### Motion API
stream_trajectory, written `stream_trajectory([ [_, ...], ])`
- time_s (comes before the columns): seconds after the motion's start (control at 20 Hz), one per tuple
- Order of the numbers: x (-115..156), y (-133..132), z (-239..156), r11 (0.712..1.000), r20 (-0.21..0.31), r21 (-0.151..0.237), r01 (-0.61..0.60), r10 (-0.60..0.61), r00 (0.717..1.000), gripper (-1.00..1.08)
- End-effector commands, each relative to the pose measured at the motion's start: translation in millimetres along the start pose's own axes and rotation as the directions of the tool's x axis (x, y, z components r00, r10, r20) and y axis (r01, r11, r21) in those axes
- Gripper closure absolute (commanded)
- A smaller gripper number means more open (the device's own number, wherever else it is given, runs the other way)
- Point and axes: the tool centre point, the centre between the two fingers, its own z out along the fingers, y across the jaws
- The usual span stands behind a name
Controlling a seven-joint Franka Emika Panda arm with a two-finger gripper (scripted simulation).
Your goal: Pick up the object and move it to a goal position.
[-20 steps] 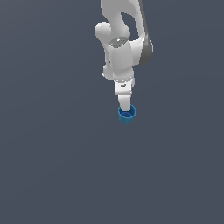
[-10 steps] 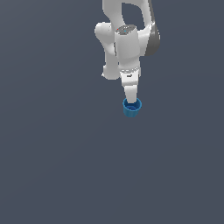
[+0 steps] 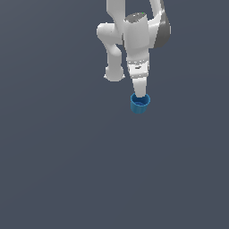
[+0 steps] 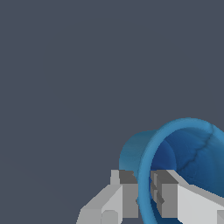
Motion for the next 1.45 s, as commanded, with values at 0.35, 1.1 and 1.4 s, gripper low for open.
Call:
stream_trajectory([
  [0.35,37,-19,-42,1.0,-0.008,-0.007,0.002,-0.002,1.0,1.08],
  [1.1,90,-50,-102,1.0,-0.004,-0.006,-0.002,0.002,1.0,1.08],
  [1.4,94,-51,-108,1.0,-0.003,-0.005,-0.003,0.003,1.0,1.08],
])
